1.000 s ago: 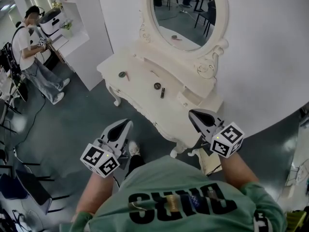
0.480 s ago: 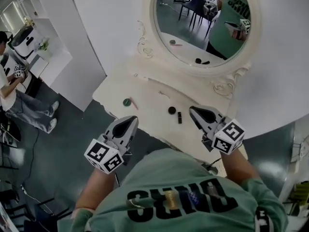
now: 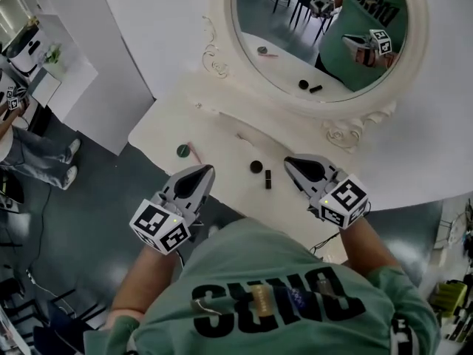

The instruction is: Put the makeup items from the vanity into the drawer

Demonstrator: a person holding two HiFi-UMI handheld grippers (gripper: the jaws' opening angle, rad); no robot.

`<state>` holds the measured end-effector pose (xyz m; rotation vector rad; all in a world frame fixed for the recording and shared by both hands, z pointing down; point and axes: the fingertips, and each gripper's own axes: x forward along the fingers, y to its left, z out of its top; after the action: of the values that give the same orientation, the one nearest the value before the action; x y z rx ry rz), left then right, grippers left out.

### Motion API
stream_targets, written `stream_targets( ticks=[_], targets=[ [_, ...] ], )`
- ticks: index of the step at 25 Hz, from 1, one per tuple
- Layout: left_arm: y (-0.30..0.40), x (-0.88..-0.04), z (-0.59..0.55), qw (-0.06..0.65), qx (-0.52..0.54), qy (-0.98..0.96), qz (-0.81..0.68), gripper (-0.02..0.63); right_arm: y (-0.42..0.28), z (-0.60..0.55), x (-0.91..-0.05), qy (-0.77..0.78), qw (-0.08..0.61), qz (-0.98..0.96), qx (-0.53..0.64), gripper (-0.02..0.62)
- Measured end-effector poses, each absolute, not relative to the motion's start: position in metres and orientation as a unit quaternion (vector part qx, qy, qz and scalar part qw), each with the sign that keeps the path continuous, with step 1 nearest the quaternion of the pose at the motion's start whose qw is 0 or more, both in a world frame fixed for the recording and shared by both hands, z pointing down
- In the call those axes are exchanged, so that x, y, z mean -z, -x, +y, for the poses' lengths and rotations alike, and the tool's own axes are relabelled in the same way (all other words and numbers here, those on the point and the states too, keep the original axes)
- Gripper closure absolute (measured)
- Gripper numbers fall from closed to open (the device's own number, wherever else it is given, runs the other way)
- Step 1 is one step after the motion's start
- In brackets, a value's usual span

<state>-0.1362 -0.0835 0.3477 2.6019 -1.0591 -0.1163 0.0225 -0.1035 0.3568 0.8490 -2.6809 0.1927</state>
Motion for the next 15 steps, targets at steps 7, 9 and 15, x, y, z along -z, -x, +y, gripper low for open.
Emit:
stream_targets(
  ticks=[7, 9, 15],
  targets=[
    [0.116, -0.384, -0.089, 0.191, 0.029, -0.902, -0.386, 0.598, -0.014, -0.098, -0.449, -0.140, 0.355, -0.924, 0.028, 0.429],
    [0.110, -0.398, -0.091, 0.195, 0.023, -0.903, -0.383, 0.598, -0.016, -0.095, -0.487, -0.091, 0.418, -0.903, 0.049, 0.368],
    [0.102, -0.453, -0.105, 0.212, 0.006, -0.902, -0.377, 0.598, -0.029, -0.089, -0.594, 0.013, 0.553, -0.832, 0.047, 0.232]
  ],
)
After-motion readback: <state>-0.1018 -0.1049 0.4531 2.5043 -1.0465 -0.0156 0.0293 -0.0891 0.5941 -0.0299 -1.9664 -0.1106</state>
